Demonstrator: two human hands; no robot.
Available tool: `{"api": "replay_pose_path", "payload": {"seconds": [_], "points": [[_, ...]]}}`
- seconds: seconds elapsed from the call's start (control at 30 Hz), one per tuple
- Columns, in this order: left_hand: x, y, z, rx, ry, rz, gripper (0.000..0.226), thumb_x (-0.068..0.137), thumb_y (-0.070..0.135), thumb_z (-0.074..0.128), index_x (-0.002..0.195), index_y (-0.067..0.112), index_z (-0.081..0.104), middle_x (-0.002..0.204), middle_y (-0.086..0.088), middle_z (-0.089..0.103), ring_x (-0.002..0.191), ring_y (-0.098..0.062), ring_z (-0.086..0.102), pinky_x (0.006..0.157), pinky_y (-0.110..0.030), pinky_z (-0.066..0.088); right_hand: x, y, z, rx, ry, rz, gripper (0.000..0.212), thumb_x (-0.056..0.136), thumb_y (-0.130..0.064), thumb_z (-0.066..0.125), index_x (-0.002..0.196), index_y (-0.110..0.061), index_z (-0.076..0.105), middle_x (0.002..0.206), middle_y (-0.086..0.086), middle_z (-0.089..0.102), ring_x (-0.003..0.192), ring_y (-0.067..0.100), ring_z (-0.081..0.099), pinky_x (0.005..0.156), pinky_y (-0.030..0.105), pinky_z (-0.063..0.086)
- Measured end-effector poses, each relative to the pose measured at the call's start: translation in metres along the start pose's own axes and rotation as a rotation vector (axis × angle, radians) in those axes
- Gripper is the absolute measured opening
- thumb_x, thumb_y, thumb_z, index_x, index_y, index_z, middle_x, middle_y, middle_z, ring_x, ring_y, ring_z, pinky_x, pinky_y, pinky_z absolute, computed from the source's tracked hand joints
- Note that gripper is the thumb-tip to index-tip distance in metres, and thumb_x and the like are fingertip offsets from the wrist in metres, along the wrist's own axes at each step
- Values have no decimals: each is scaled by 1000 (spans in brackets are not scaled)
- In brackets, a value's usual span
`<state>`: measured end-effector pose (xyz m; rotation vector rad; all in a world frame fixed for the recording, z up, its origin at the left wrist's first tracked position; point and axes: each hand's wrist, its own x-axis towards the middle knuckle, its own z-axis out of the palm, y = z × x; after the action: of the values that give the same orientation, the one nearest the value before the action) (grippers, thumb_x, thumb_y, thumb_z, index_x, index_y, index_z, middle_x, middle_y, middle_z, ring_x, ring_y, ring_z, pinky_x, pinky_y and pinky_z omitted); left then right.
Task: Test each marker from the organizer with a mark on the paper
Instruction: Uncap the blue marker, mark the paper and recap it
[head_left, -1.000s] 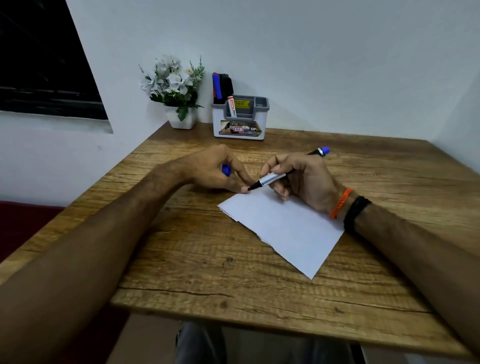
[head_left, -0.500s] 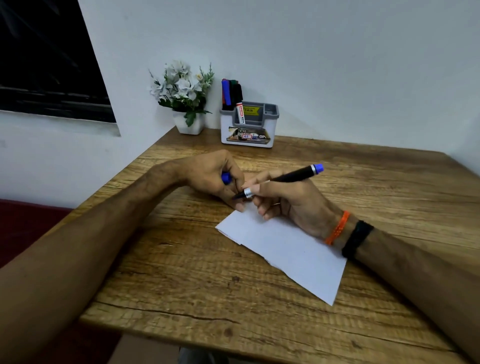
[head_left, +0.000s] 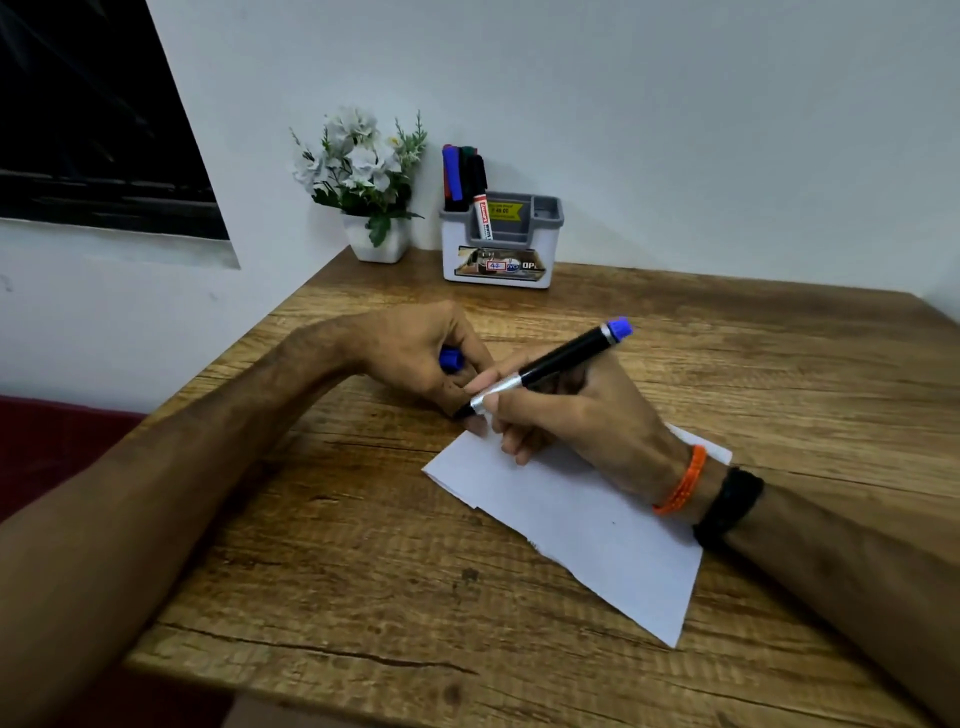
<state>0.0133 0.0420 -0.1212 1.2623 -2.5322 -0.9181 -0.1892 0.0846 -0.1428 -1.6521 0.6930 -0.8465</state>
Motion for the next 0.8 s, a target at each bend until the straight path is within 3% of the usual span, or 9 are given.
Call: {"api": "replay_pose_path", "payload": {"seconds": [0.17, 0.27, 0.37, 0.7, 0.8], "points": [[1, -1, 0, 3, -18, 15, 28, 69, 27, 77, 95, 39, 73, 87, 7, 75, 78, -12, 67, 75, -31, 51, -2, 3, 7, -37, -21, 61, 10, 90, 1, 63, 85, 1, 72, 62, 5, 68, 47, 11, 64, 45, 21, 51], [4, -14, 2, 50, 30, -50, 30, 66, 41, 79, 95, 35, 75, 89, 4, 75, 82, -19, 68, 80, -42, 56, -2, 5, 8, -66, 6, 49, 11, 90, -2, 64, 83, 0, 72, 60, 3, 68, 47, 12, 65, 42, 20, 48], [5, -25, 4, 120, 97, -159, 44, 58, 59, 73, 95, 34, 73, 87, 10, 74, 81, -16, 70, 79, -49, 57, -4, 7, 10, -101, 0, 13, 11, 90, -2, 64, 83, 0, 72, 59, 2, 68, 47, 12, 65, 41, 19, 46], [0, -11, 5, 42, 37, -85, 40, 61, 48, 74, 94, 27, 76, 83, 9, 72, 74, -13, 65, 78, -44, 57, -6, 8, 12, -182, -59, -19, 10, 91, -7, 66, 89, 1, 73, 66, 6, 71, 49, 12, 65, 41, 19, 45], [0, -14, 4, 93, 124, -157, 51, 50, 57, 68, 92, 29, 75, 77, 14, 69, 73, -9, 64, 81, -48, 56, -7, 7, 12, -197, -83, -23, 10, 91, -8, 66, 90, -1, 73, 67, 5, 71, 49, 11, 65, 41, 19, 45]]}}
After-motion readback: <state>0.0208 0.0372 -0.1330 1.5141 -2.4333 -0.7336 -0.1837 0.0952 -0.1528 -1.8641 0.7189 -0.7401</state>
